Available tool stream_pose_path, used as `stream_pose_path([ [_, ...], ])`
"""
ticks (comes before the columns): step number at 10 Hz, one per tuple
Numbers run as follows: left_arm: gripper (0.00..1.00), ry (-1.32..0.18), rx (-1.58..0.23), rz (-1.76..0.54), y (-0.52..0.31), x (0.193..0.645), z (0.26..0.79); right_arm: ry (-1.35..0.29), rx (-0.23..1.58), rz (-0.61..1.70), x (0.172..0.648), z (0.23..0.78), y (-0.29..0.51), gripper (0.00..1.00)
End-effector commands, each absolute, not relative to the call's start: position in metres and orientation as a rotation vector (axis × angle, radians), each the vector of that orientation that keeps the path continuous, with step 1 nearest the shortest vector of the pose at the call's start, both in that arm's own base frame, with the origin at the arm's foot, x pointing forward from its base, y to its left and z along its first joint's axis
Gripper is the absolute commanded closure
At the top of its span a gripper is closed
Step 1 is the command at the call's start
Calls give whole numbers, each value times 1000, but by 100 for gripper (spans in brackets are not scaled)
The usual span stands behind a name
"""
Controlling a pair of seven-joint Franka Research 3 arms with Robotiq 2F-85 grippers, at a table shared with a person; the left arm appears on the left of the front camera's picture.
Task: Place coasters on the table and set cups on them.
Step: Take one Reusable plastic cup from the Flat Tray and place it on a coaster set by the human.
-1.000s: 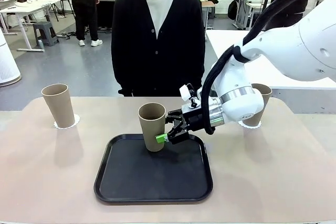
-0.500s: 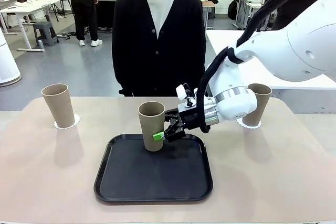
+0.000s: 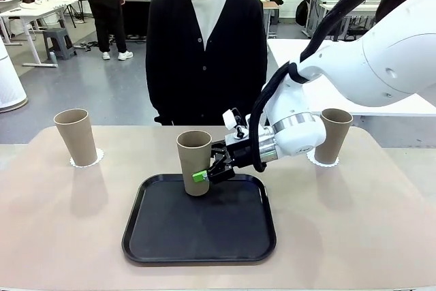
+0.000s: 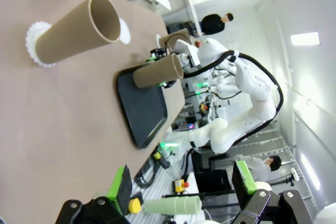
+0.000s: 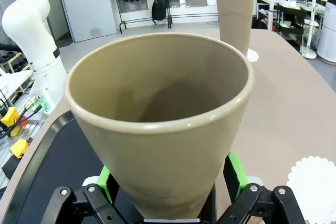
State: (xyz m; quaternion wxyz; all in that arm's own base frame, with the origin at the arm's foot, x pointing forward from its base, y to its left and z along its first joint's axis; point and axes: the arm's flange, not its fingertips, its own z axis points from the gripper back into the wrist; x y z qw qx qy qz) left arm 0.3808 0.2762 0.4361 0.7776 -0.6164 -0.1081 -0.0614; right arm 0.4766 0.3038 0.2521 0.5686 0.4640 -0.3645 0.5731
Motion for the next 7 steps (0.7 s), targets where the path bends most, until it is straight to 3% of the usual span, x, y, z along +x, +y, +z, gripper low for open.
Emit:
stream_pose_path([
  [1,0,-235,-1339,-128,277,379,440,-835,1098,1373,482,248,309,0],
  [7,0,-235,-1339,-128,277,379,440,-817,1118,1413,480,244,324,0],
])
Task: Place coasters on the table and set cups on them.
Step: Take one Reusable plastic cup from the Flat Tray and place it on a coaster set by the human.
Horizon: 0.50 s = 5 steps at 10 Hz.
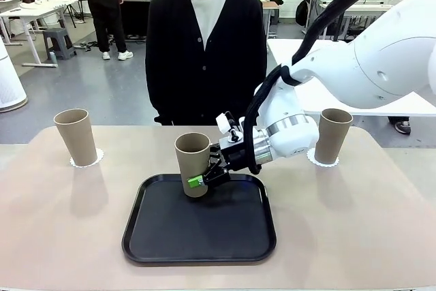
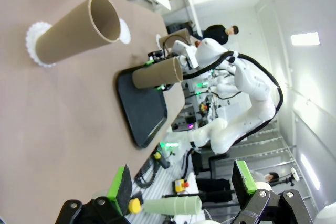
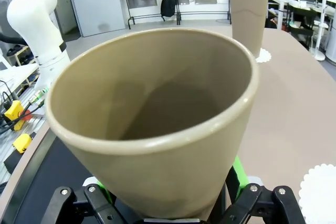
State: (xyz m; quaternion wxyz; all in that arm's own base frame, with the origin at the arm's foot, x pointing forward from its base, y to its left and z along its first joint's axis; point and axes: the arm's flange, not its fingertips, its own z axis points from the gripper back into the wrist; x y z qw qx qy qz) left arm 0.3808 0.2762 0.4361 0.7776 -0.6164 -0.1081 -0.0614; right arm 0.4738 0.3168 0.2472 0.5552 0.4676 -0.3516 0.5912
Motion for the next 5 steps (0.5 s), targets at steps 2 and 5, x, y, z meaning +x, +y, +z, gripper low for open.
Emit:
stream_pose_path([
  [2,0,-235,-1339,-128,277,379,440,-846,1119,1427,480,243,325,0],
  [5,0,-235,-1339,-128,277,379,440,-878,1119,1439,481,241,325,100],
])
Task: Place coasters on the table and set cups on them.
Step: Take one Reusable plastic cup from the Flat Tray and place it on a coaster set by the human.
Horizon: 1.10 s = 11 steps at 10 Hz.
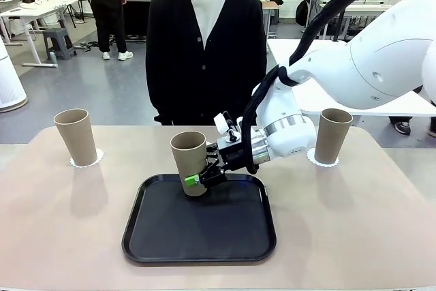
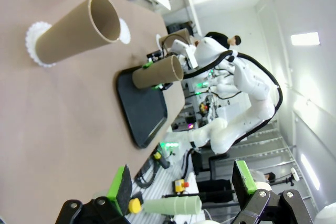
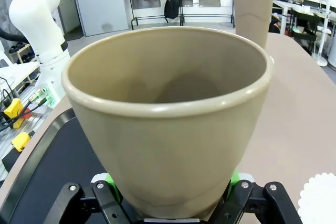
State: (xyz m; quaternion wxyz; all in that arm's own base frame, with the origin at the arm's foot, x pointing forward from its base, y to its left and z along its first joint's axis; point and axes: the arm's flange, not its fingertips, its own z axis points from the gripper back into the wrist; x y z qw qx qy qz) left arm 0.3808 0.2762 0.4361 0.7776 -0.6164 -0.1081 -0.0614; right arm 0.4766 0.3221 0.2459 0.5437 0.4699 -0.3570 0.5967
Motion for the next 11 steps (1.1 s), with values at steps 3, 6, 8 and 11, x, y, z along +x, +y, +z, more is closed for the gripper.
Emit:
stream_pose_path([
  [3,0,-235,-1339,-128,277,379,440,-919,1102,1432,478,251,321,75],
  [6,0,-235,-1339,-128,277,379,440,-958,1085,1397,473,335,310,75],
  [8,0,-235,-1339,-128,277,379,440,-949,1082,1377,486,387,309,75],
  [11,0,-235,-1339,-128,277,379,440,-921,1084,1321,521,427,319,75],
])
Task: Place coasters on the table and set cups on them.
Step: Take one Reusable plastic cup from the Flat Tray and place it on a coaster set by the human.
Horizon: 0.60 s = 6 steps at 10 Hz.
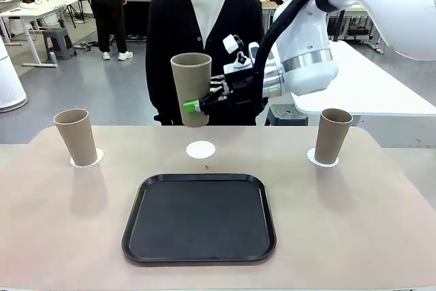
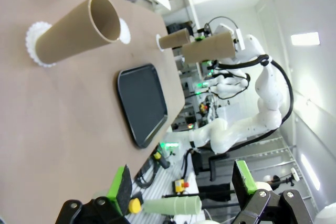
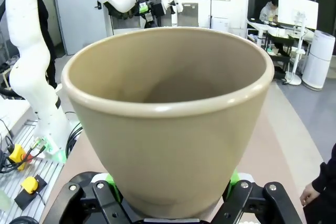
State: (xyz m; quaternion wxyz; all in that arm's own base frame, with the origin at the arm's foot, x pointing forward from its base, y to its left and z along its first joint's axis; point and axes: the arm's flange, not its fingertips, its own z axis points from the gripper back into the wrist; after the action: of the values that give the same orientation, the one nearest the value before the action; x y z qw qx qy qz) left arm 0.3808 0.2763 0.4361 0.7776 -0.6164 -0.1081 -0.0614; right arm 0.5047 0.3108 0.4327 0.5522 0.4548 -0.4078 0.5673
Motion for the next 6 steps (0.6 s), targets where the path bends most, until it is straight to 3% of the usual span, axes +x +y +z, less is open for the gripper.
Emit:
stream_pose_path([
  [1,0,-235,-1339,-128,277,379,440,-885,1036,1309,528,425,322,75],
  [2,0,-235,-1339,-128,277,379,440,-964,1076,1342,505,433,311,75],
  [5,0,-235,-1339,-128,277,379,440,-964,1076,1342,505,433,311,75],
  [6,0,-235,-1339,-128,277,379,440,-940,1067,1331,513,432,313,18],
])
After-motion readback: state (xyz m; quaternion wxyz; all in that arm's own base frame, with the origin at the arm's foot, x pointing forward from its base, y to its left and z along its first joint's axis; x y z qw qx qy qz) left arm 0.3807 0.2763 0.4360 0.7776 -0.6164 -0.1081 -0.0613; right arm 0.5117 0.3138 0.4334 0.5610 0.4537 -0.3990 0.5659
